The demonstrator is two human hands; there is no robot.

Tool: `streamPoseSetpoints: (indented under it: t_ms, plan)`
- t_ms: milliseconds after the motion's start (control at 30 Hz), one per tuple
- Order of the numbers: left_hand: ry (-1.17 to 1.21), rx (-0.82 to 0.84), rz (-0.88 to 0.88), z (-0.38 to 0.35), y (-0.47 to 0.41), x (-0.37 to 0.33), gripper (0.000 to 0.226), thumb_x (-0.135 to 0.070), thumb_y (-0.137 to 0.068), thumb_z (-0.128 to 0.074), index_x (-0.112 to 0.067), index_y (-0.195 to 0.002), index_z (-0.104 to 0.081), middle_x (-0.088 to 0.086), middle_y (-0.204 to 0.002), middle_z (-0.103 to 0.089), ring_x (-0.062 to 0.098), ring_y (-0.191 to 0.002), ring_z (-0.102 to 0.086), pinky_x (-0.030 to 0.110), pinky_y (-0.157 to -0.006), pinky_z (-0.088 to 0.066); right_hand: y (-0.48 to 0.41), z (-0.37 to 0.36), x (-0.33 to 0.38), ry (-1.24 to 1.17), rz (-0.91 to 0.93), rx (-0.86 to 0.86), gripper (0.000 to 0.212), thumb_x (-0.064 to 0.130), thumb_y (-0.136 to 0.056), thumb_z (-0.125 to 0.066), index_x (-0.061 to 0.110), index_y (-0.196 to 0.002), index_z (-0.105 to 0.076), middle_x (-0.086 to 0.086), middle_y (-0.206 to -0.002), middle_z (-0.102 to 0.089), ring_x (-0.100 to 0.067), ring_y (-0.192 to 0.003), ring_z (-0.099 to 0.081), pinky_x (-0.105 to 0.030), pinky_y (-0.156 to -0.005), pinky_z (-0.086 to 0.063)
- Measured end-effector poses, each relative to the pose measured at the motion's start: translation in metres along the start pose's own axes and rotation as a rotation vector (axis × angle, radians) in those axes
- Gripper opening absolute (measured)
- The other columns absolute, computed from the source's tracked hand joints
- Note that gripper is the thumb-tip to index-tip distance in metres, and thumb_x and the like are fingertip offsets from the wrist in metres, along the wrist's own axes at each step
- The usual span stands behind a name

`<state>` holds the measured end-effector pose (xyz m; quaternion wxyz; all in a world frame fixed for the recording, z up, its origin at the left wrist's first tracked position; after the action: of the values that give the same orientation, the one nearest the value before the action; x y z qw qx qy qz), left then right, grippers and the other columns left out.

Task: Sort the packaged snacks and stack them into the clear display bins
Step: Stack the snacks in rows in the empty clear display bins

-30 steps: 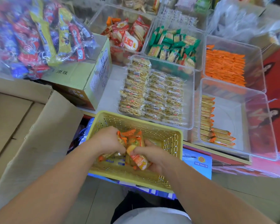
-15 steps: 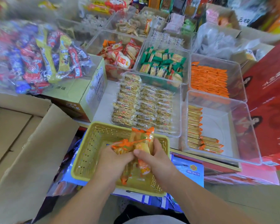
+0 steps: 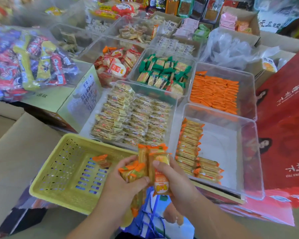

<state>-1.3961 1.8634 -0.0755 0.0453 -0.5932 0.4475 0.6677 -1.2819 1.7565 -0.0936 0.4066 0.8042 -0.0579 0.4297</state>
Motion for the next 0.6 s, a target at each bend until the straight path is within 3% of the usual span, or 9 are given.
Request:
streamPoseSetpoints:
  t_ms: [100, 167, 233, 367, 433, 533, 600]
  plan:
    - [-0.017, 0.023, 0.019, -0.032, 0.004, 0.008, 0.060, 0.000, -0.066, -0.092, -0.037, -0.110, -0.073, 0.003, -0.091, -0.081, 0.018, -0.079, -0.078, 0.021, -0.058, -0.058, 0.000, 0.034, 0.010, 0.058, -0.046, 0.084, 0.070, 0.057, -0.063, -0.088, 0.033, -0.123, -0.062, -0.002, -0.112, -0.076, -0.024, -0.096, -0.076, -0.031, -0.065, -0.058]
    - [-0.021, 0.025, 0.019, -0.056, 0.008, 0.011, 0.063, -0.021, -0.050, -0.095, -0.048, -0.103, -0.074, 0.002, -0.094, -0.081, 0.020, -0.081, -0.078, 0.023, -0.060, -0.059, 0.002, 0.055, 0.017, 0.106, -0.062, 0.136, 0.077, 0.061, -0.061, -0.090, 0.038, -0.127, -0.058, 0.002, -0.115, -0.075, -0.023, -0.099, -0.075, -0.034, -0.069, -0.060]
    - [0.002, -0.014, 0.028, -0.076, 0.008, 0.019, 0.064, -0.029, -0.039, -0.091, -0.047, -0.098, -0.074, 0.004, -0.095, -0.080, 0.022, -0.082, -0.078, 0.026, -0.061, -0.058, 0.003, 0.077, 0.023, 0.136, -0.039, 0.151, 0.082, 0.056, -0.063, -0.090, 0.038, -0.134, -0.053, 0.003, -0.117, -0.075, -0.022, -0.103, -0.074, -0.040, -0.080, -0.060]
    - [0.101, -0.063, 0.099, -0.112, 0.007, 0.039, 0.063, -0.026, -0.038, -0.088, -0.037, -0.098, -0.072, 0.014, -0.095, -0.078, 0.028, -0.076, -0.075, 0.036, -0.058, -0.056, 0.009, 0.107, 0.026, 0.109, -0.028, 0.190, 0.079, 0.045, -0.067, -0.088, 0.033, -0.136, -0.053, 0.000, -0.118, -0.075, -0.025, -0.107, -0.073, -0.053, -0.098, -0.055]
    - [0.169, -0.057, 0.140, -0.126, 0.009, 0.045, 0.072, -0.023, -0.040, -0.088, -0.032, -0.109, -0.069, 0.017, -0.098, -0.078, 0.031, -0.075, -0.075, 0.039, -0.057, -0.056, 0.013, 0.115, 0.028, 0.114, -0.021, 0.216, 0.073, 0.045, -0.068, -0.087, 0.033, -0.132, -0.056, 0.000, -0.116, -0.076, -0.023, -0.108, -0.072, -0.051, -0.100, -0.054]
    - [0.255, -0.015, 0.169, -0.139, 0.006, 0.046, 0.064, -0.017, -0.050, -0.091, -0.024, -0.110, -0.072, 0.020, -0.103, -0.077, 0.033, -0.076, -0.075, 0.039, -0.053, -0.057, 0.018, 0.124, 0.034, 0.111, -0.014, 0.246, 0.061, 0.039, -0.073, -0.085, 0.032, -0.128, -0.059, 0.002, -0.115, -0.076, -0.020, -0.108, -0.072, -0.039, -0.091, -0.059]
    - [0.309, -0.019, 0.186, -0.140, 0.001, 0.047, 0.057, -0.013, -0.059, -0.086, -0.020, -0.114, -0.072, 0.022, -0.107, -0.076, 0.035, -0.081, -0.075, 0.047, -0.060, -0.062, 0.019, 0.130, 0.037, 0.117, -0.013, 0.261, 0.054, 0.033, -0.076, -0.083, 0.032, -0.125, -0.061, 0.002, -0.115, -0.076, -0.020, -0.106, -0.073, -0.032, -0.081, -0.060]
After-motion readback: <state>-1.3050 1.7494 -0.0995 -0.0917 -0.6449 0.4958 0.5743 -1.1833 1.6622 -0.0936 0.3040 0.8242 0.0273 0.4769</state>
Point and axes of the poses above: each hand's wrist, its own y-axis away from the middle knuckle, its own z-axis out of the back of the hand, x = y × z, the point moved 6 cm from there along -y, towards the middle knuckle
